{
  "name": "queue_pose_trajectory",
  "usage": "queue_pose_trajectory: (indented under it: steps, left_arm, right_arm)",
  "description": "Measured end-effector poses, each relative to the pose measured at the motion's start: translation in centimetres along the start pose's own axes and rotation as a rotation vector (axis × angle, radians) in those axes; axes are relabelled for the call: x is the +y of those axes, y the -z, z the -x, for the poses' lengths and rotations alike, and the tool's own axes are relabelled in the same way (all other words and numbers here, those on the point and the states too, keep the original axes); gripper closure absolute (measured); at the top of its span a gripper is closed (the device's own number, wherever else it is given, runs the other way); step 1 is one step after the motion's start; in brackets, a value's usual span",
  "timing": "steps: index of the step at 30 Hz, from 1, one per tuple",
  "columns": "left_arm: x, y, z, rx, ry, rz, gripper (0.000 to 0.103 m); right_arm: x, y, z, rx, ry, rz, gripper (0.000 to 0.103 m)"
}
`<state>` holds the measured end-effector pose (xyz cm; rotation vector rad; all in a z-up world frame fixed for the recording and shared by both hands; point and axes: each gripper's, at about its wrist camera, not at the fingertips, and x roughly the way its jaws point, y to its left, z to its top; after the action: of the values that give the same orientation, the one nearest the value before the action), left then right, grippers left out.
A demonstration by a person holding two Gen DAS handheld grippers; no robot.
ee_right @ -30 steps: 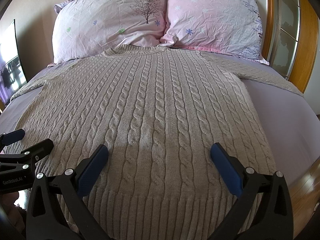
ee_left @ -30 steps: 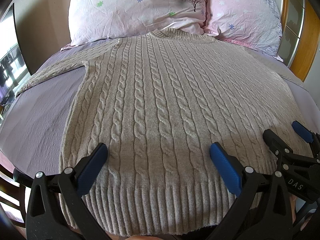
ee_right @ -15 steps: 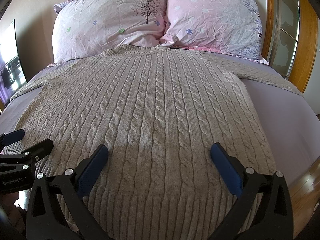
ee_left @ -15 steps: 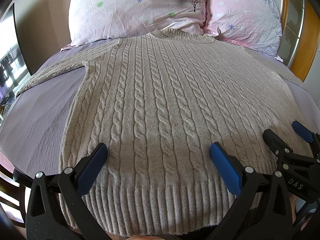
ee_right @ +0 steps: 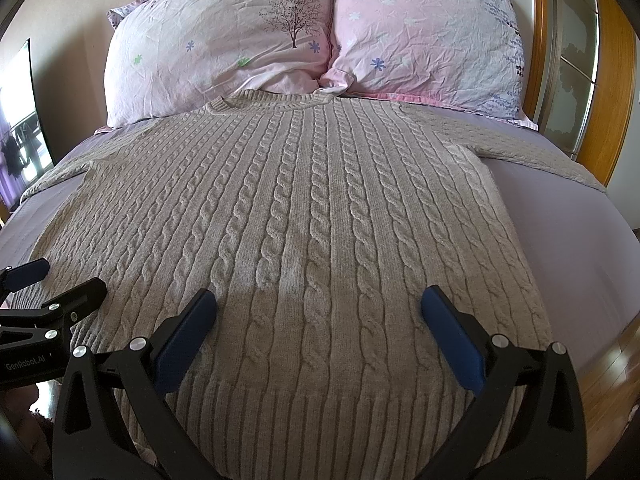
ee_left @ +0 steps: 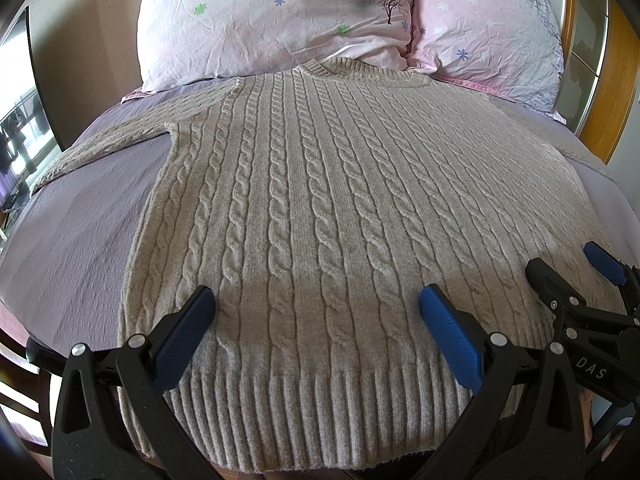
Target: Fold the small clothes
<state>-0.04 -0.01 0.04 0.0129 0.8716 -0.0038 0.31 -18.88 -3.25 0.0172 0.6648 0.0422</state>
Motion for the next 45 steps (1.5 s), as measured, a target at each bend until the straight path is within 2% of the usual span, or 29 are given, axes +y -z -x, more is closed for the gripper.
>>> queue_pose_trajectory:
  steps: [30,32,34,36,38,40,41,43,45]
  left_arm:
    - [0.0,0.0,0.0,-0.002,0.0,-0.001,0.002]
    - [0.0,0.0,0.0,-0.005,-0.001,-0.006,0.002]
    - [0.0,0.2,0.1,-0.022,0.002,-0.015,0.002]
    - [-0.2,0.4,0.4,-0.04,0.008,-0.026,0.002]
    - [-0.2,0.0,0.8,-0.045,0.024,-0.041,0.002]
    - [0.5,-0.7,0.7,-0.037,0.073,-0.034,0.002]
    - [1.2,-0.3,0.7,-0.048,0.094,-0.022,0.002]
    - [2.9,-1.7,0.8,-0.088,0.18,0.031,0.002]
    - [5.1,-2.9,1.3,-0.156,0.299,0.114,0.002]
  right_arm:
    - [0.3,0.1,-0.2,0.0,0.0,0.005,0.001]
    - [0.2,0.1,-0.3,-0.004,-0.012,0.02,0.001]
    - [-0.4,0.0,-0.2,-0.01,-0.069,0.051,0.001]
    - [-2.0,-1.0,0.2,-0.029,-0.134,0.009,0.001]
    - [-5.5,-2.5,1.7,-0.123,-0.187,-0.087,0.001]
    - [-9.6,-4.3,2.9,-0.208,-0.151,-0.185,0.001]
    - [-12.3,-5.6,3.2,-0.228,-0.097,-0.243,0.001]
    - [-17.3,-7.6,3.0,-0.23,-0.031,-0.357,0.001]
    - [-23.8,-9.7,1.7,-0.208,0.027,-0.516,0.003]
